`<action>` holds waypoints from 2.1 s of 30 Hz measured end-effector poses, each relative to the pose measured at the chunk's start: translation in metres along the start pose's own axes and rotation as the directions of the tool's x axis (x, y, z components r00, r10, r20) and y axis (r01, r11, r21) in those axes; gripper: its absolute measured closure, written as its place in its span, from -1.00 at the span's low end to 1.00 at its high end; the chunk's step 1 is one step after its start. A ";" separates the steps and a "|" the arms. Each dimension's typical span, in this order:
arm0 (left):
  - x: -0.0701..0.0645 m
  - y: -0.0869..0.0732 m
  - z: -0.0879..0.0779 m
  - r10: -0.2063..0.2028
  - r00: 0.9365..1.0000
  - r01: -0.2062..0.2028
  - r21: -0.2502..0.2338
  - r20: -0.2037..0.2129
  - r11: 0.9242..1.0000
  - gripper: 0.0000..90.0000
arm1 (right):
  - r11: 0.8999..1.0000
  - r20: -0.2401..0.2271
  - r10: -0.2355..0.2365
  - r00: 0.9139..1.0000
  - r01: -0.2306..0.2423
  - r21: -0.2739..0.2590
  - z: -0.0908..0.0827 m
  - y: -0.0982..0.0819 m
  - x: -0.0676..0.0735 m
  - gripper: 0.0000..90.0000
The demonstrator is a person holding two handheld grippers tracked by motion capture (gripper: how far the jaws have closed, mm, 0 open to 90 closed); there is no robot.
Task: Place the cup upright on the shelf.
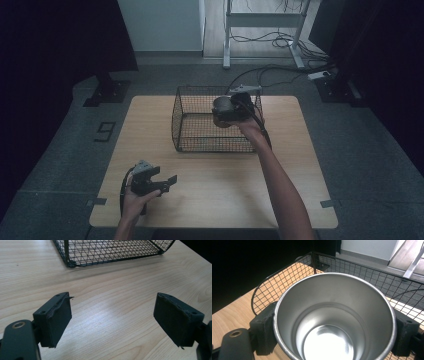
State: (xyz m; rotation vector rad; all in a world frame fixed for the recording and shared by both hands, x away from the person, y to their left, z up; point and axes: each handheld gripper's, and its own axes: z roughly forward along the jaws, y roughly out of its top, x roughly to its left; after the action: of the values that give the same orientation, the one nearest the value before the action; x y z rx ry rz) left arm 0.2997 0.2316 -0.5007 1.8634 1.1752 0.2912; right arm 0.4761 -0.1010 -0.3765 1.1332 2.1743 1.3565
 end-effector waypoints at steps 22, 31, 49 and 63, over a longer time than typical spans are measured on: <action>-0.020 0.000 0.011 0.050 0.999 -0.051 0.030 0.018 0.998 -0.66 | 0.998 0.006 0.037 0.999 -0.037 0.044 0.040 0.000 -0.027 -0.67; -0.018 -0.003 0.014 0.050 0.999 -0.050 0.043 0.005 0.998 -0.66 | 0.997 0.010 0.021 1.000 -0.022 0.079 0.055 -0.001 -0.032 -0.67; -0.013 -0.003 0.012 0.041 0.999 -0.041 0.039 0.005 0.998 -0.66 | 0.995 0.001 0.026 1.000 -0.026 0.097 0.079 -0.007 -0.044 -0.67; -0.011 -0.003 0.011 0.037 0.999 -0.037 0.039 0.003 0.999 -0.66 | 0.990 0.007 0.030 1.000 -0.031 0.135 0.098 -0.020 -0.054 -0.67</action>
State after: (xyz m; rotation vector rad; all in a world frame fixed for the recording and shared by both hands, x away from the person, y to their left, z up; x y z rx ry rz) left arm 0.2989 0.2171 -0.5072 1.9205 1.1531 0.2879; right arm 0.5631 -0.0887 -0.4475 1.2216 2.2832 1.2328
